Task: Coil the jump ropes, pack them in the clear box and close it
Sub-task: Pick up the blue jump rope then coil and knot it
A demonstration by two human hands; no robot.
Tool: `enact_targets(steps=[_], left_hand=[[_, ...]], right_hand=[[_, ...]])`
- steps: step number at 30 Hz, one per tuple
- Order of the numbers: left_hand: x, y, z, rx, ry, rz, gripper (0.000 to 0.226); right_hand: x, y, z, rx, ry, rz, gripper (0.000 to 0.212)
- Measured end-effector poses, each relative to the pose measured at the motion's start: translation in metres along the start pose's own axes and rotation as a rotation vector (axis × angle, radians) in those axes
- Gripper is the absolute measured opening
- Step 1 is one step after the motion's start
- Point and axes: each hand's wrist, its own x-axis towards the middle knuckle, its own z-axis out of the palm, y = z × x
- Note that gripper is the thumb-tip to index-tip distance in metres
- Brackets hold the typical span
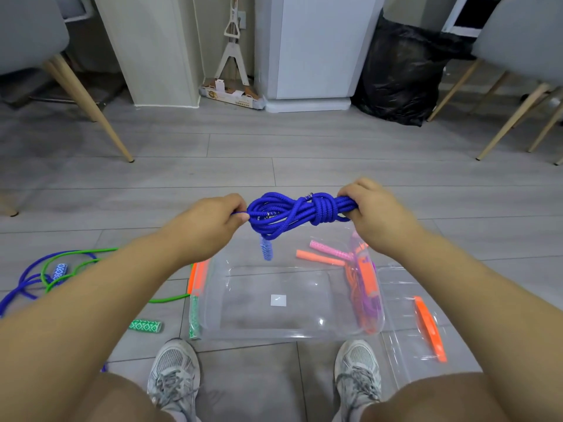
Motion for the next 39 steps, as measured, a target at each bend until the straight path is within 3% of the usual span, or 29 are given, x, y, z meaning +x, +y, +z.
enact_targets(steps=[5, 13, 17, 25, 39], left_hand=[[-0.008, 0.000, 0.000, 0.065, -0.020, 0.009, 0.034], [-0.012, -0.013, 0.004, 0.047, -0.030, -0.015, 0.027], [-0.014, -0.004, 0.006, 0.025, 0.044, 0.028, 0.017], [-0.018, -0.017, 0.002, -0.015, 0.015, 0.052, 0.028], [-0.004, -0.015, 0.013, -0.073, -0.041, -0.014, 0.019]], right_hand=[[-0.009, 0.008, -0.002, -0.061, -0.001, 0.031, 0.028], [-0.024, 0.017, -0.007, -0.112, 0.079, 0.095, 0.026], [-0.024, 0.019, -0.006, -0.094, 0.118, 0.143, 0.028], [-0.035, 0.022, -0.013, -0.068, 0.165, 0.175, 0.028], [-0.040, 0.016, -0.039, 0.083, 0.103, 0.129, 0.017]])
